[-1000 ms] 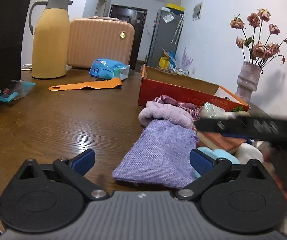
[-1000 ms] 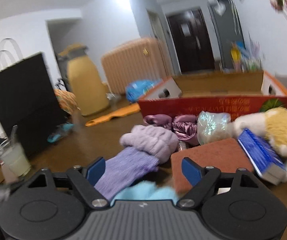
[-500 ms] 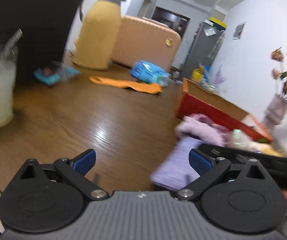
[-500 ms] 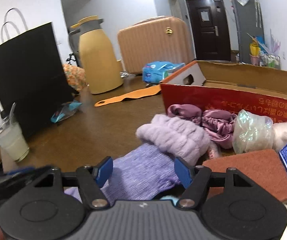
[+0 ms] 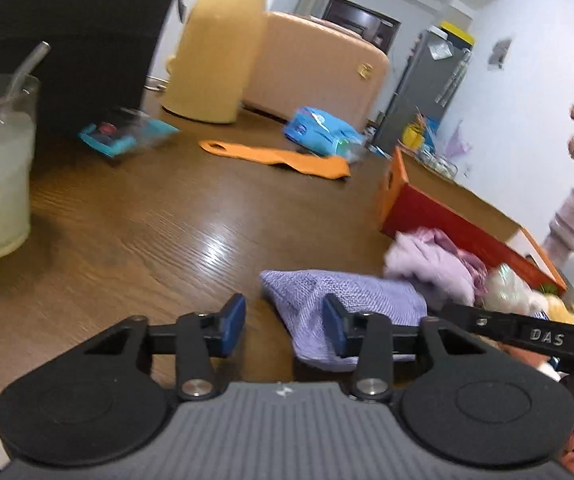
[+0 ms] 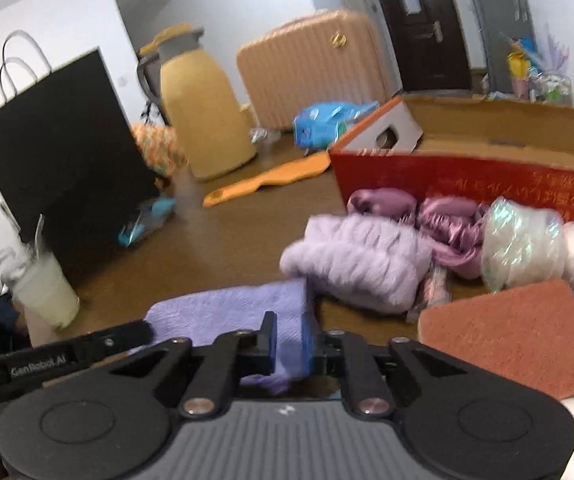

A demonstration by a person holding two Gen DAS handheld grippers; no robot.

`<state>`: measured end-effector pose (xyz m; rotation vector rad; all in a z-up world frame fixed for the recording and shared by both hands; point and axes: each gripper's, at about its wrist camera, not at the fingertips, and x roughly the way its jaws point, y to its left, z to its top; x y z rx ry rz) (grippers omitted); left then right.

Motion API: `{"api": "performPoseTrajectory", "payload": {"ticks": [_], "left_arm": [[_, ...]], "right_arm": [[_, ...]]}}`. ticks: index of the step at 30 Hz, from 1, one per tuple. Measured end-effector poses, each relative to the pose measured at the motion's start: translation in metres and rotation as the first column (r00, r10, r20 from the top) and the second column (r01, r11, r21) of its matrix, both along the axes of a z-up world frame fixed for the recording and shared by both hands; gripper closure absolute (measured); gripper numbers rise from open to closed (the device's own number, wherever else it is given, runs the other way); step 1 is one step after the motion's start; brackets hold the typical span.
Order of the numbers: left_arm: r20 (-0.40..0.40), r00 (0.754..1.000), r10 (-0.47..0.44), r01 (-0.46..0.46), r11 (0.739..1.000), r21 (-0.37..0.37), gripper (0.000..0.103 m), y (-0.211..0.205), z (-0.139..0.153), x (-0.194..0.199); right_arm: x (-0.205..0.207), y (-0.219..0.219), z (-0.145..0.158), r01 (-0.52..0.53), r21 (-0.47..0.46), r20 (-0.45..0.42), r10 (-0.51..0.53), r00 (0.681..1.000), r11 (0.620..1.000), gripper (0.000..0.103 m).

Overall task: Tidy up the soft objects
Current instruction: 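Carry the lavender pouch with the right tool into the cardboard box and release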

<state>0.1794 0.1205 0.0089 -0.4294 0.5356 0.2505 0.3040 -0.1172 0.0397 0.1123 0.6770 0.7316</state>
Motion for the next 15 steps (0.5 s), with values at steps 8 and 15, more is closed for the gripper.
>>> {"api": "performPoseTrajectory", "payload": {"ticks": [8, 15], "left_arm": [[-0.015, 0.997, -0.074, 0.074, 0.997, -0.009, 0.076, -0.003, -0.004, 0.01], [-0.017, 0.992, -0.123, 0.123, 0.992, 0.013, 0.093, -0.007, -0.007, 0.01]], "right_arm": [[0.012, 0.036, -0.008, 0.012, -0.051, -0.025, -0.013, 1.0, 0.999, 0.056], [-0.016, 0.072, -0.016, -0.013, -0.259, 0.151, 0.054, 0.987, 0.966, 0.082]]}}
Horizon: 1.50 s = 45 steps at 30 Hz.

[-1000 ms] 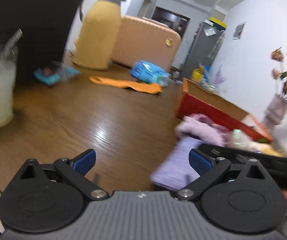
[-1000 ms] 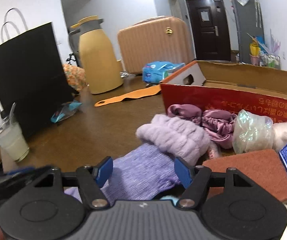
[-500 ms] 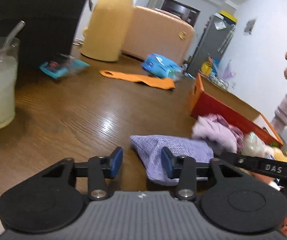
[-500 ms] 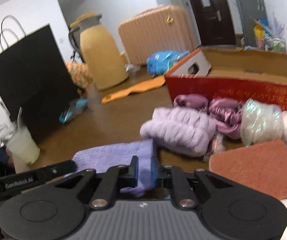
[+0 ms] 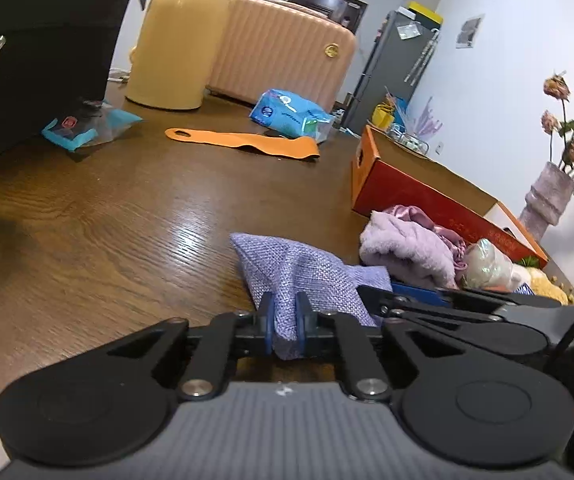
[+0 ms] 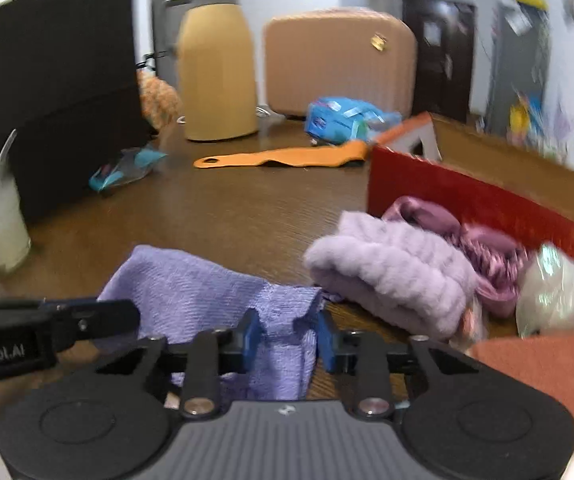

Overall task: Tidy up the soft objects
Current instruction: 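Carry the lavender pouch with the right tool into the cardboard box and release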

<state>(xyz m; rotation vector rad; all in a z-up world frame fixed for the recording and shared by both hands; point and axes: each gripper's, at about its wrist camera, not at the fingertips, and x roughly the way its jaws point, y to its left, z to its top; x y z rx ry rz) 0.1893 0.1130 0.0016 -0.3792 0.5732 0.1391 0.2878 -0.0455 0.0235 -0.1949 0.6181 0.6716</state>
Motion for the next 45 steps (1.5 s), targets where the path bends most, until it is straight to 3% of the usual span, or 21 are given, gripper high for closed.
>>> {"api": "performPoseTrajectory", "payload": {"ticks": [4, 8, 13, 17, 21, 26, 29, 31, 33, 36, 41, 45], "left_arm": [[0.003, 1.0, -0.013, 0.013, 0.999, 0.038, 0.094, -0.008, 0.002, -0.003], [0.064, 0.995, -0.076, 0.07, 0.993, 0.091, 0.094, -0.015, 0.023, -0.002], [0.14, 0.973, -0.184, 0.175, 0.982, 0.073, 0.094, -0.02, 0.075, 0.041], [0.163, 0.943, -0.289, 0.294, 0.956, -0.006, 0.094, -0.028, 0.114, 0.131], [0.089, 0.943, -0.322, 0.325, 0.946, -0.02, 0.094, -0.049, 0.113, 0.247], [-0.089, 0.946, -0.313, 0.317, 0.948, 0.037, 0.094, -0.08, 0.079, 0.369], [-0.155, 0.951, -0.268, 0.287, 0.951, 0.117, 0.092, -0.086, 0.065, 0.402], [-0.173, 0.949, -0.263, 0.29, 0.944, 0.156, 0.085, -0.087, 0.06, 0.411], [-0.163, 0.946, -0.281, 0.309, 0.934, 0.181, 0.057, -0.088, 0.059, 0.41], [-0.128, 0.944, -0.304, 0.326, 0.917, 0.23, 0.057, -0.09, 0.064, 0.4], [-0.108, 0.948, -0.299, 0.317, 0.916, 0.247, 0.055, -0.088, 0.087, 0.38], [-0.073, 0.956, -0.286, 0.295, 0.915, 0.274, 0.042, -0.083, 0.116, 0.35]], "right_arm": [[-0.006, 0.0, 0.001, -0.018, 0.017, 0.031, 0.017, 0.999, 1.0, 0.099], [-0.019, -0.018, 0.018, 0.009, 0.083, 0.084, -0.016, 0.996, 0.996, 0.099], [-0.004, -0.068, 0.075, 0.041, 0.247, 0.111, -0.07, 0.991, 0.968, 0.1], [0.055, -0.103, 0.116, 0.11, 0.262, 0.121, -0.145, 0.982, 0.959, 0.1], [0.149, -0.128, 0.136, 0.211, 0.238, 0.047, -0.228, 0.972, 0.948, 0.099], [0.263, -0.121, 0.112, 0.304, 0.139, -0.08, -0.295, 0.952, 0.943, 0.1], [0.312, -0.114, 0.086, 0.339, 0.113, -0.182, -0.316, 0.931, 0.934, 0.099], [0.332, -0.108, 0.072, 0.332, 0.091, -0.235, -0.304, 0.923, 0.939, 0.092], [0.344, -0.103, 0.064, 0.318, 0.086, -0.245, -0.289, 0.925, 0.944, 0.091], [0.345, -0.105, 0.061, 0.306, 0.102, -0.258, -0.272, 0.927, 0.947, 0.082], [0.327, -0.123, 0.084, 0.303, 0.112, -0.206, -0.277, 0.939, 0.946, 0.08], [0.294, -0.153, 0.118, 0.319, 0.103, -0.138, -0.304, 0.943, 0.942, 0.067]]}}
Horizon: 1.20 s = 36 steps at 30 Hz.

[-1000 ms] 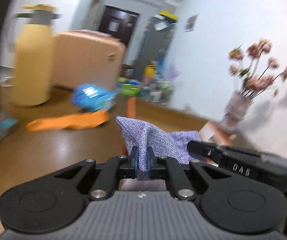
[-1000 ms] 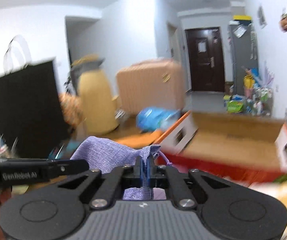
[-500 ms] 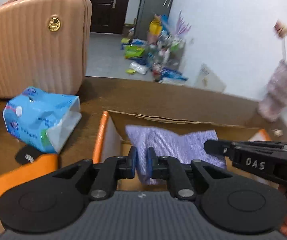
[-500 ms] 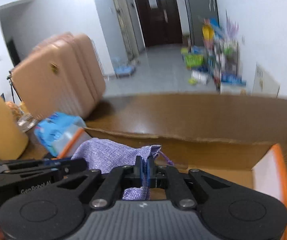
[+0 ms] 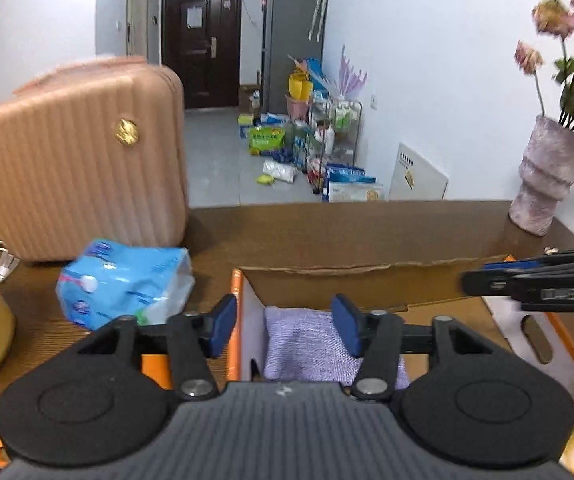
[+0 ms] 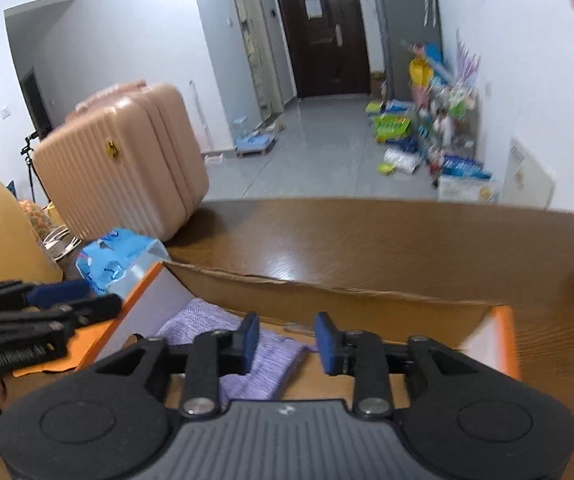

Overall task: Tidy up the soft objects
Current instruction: 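Carry the lavender pouch with the right tool into the cardboard box and release, then withdraw the right tool from the box back toward the table items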

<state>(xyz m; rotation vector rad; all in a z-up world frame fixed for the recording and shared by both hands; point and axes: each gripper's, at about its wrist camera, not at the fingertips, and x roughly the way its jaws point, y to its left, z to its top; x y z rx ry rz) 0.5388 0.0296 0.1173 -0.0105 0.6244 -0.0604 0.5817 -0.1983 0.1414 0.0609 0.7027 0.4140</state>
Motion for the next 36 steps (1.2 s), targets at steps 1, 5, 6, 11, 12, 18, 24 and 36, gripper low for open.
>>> {"api": "performPoseTrajectory", "payload": {"ticks": [1, 5, 6, 11, 12, 18, 24, 36], "left_arm": [[0.007, 1.0, 0.005, -0.005, 1.0, 0.004, 0.04, 0.002, 0.007, -0.009], [0.017, 1.0, 0.008, -0.008, 1.0, 0.019, 0.02, 0.008, 0.032, -0.05], [0.015, 1.0, 0.005, -0.005, 1.0, 0.025, 0.019, 0.009, 0.037, -0.061], [0.042, 0.999, 0.019, -0.021, 0.998, 0.054, 0.014, 0.011, 0.053, -0.114], [0.047, 0.999, 0.018, -0.02, 0.998, 0.052, 0.014, 0.01, 0.054, -0.124], [0.12, 0.993, -0.015, 0.009, 0.999, 0.044, 0.006, 0.009, 0.062, -0.199], [0.238, 0.97, -0.05, 0.037, 0.998, 0.059, 0.003, 0.009, 0.051, -0.284], [0.352, 0.936, 0.025, -0.043, 0.998, 0.044, 0.0, -0.007, -0.031, -0.424]], "right_arm": [[-0.01, -0.009, 0.007, 0.009, -0.009, 0.016, -0.009, 1.0, 1.0, 0.064], [-0.055, -0.051, 0.033, 0.063, -0.052, 0.061, -0.06, 0.996, 0.997, 0.059], [-0.066, -0.061, 0.038, 0.081, -0.057, 0.065, -0.077, 0.995, 0.995, 0.058], [-0.128, -0.096, 0.056, 0.134, -0.046, 0.109, -0.129, 0.986, 0.99, 0.048], [-0.141, -0.1, 0.058, 0.136, -0.041, 0.123, -0.13, 0.984, 0.99, 0.046], [-0.222, -0.107, 0.061, 0.114, -0.039, 0.206, -0.104, 0.973, 0.993, 0.034], [-0.307, -0.104, 0.049, 0.105, -0.026, 0.316, -0.091, 0.944, 0.994, 0.023], [-0.465, -0.077, -0.026, 0.121, 0.029, 0.478, -0.12, 0.87, 0.992, 0.008]]}}
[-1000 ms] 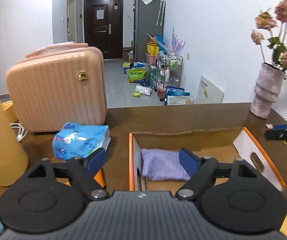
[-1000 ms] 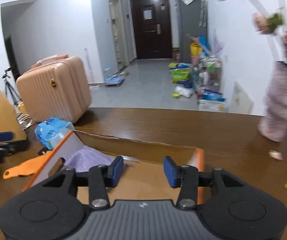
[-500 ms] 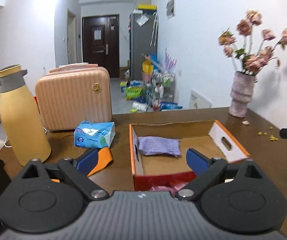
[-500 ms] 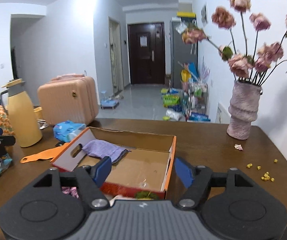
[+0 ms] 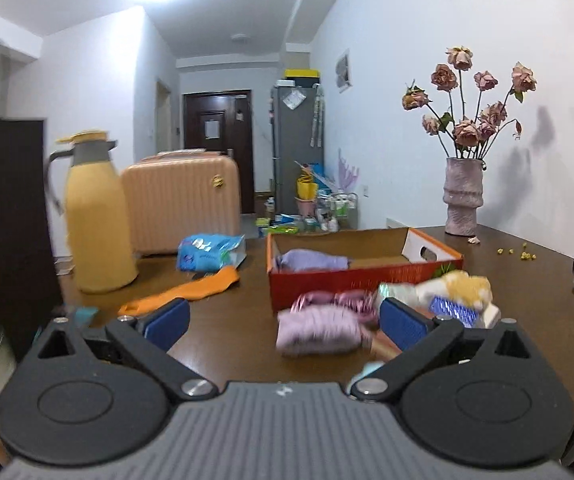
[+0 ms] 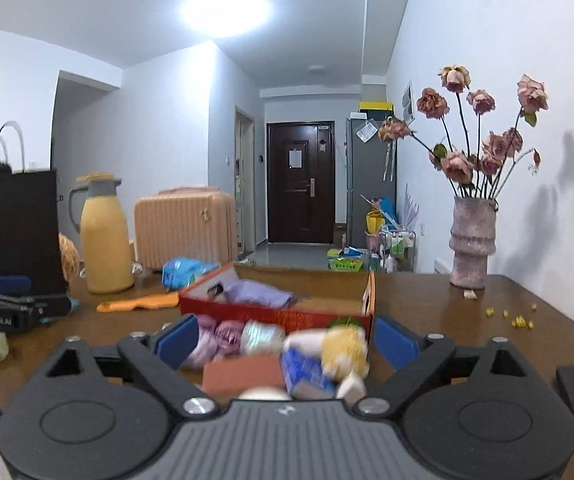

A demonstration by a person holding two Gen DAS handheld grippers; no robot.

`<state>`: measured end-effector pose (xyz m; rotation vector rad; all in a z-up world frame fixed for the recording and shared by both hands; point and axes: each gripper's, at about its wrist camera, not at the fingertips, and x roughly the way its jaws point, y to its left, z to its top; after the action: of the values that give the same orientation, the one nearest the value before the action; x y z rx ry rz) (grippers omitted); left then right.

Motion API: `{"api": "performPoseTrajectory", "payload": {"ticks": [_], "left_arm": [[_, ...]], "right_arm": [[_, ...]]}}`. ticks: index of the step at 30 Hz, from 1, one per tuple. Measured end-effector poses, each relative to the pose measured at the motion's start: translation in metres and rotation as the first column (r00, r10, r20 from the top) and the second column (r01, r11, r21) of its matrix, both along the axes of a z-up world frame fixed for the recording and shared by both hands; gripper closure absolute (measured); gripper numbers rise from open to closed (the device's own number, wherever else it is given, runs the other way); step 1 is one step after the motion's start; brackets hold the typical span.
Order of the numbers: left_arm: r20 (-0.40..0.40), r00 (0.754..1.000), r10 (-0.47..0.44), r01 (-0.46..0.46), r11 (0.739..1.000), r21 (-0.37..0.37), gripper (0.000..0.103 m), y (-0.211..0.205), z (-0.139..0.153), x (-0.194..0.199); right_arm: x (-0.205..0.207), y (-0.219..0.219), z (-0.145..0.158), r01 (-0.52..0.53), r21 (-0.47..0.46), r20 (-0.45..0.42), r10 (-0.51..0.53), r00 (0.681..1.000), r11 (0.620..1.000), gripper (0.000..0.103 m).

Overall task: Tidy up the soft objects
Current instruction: 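Withdraw the right tool from the box back toward the table items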

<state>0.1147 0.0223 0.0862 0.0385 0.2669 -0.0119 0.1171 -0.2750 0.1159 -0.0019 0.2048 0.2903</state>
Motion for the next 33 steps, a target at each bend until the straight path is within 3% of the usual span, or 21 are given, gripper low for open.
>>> {"api": "performPoseTrajectory", "payload": {"ticks": [5, 9, 12, 16, 21, 24, 26, 30, 33], "left_arm": [[-0.047, 0.999, 0.016, -0.018, 0.998, -0.054, 0.0, 0.004, -0.035, -0.047], [-0.099, 0.994, -0.052, 0.047, 0.998, -0.048, 0.0, 0.002, -0.056, -0.063], [-0.047, 0.998, -0.051, 0.05, 0.998, -0.024, 0.0, -0.002, -0.063, -0.069], [0.01, 0.999, -0.041, 0.041, 0.997, -0.069, 0.0, -0.005, -0.064, -0.071], [0.032, 0.998, -0.062, 0.063, 0.998, -0.019, 0.0, -0.011, -0.063, -0.07], [0.02, 0.998, -0.056, 0.057, 0.998, -0.031, 0.0, -0.011, -0.067, -0.066], [0.011, 0.999, -0.044, 0.045, 0.998, -0.042, 0.0, -0.011, -0.071, -0.062], [0.003, 0.999, -0.042, 0.043, 0.998, -0.048, 0.0, -0.012, -0.076, -0.054], [-0.004, 0.999, -0.048, 0.048, 0.998, -0.04, 0.0, -0.015, -0.081, -0.047]], "right_arm": [[-0.043, 0.006, -0.04, -0.006, 0.105, -0.041, 0.01, 0.999, 0.994, 0.008], [-0.073, 0.012, -0.072, -0.001, 0.051, -0.024, 0.002, 1.0, 0.999, 0.008], [-0.086, 0.006, -0.089, 0.03, 0.113, -0.056, -0.024, 0.998, 0.993, 0.008], [-0.089, 0.001, -0.098, 0.074, 0.159, -0.07, -0.064, 0.995, 0.984, 0.008], [-0.09, -0.003, -0.103, 0.12, 0.195, -0.064, -0.11, 0.992, 0.973, 0.008], [-0.097, -0.001, -0.118, 0.139, 0.23, -0.09, -0.121, 0.989, 0.963, 0.006], [-0.103, 0.004, -0.129, 0.149, 0.224, -0.1, -0.129, 0.987, 0.963, 0.0], [-0.107, 0.011, -0.139, 0.166, 0.202, -0.118, -0.144, 0.982, 0.965, 0.0], [-0.1, 0.007, -0.146, 0.118, 0.247, -0.15, -0.082, 0.985, 0.962, 0.0]]}}
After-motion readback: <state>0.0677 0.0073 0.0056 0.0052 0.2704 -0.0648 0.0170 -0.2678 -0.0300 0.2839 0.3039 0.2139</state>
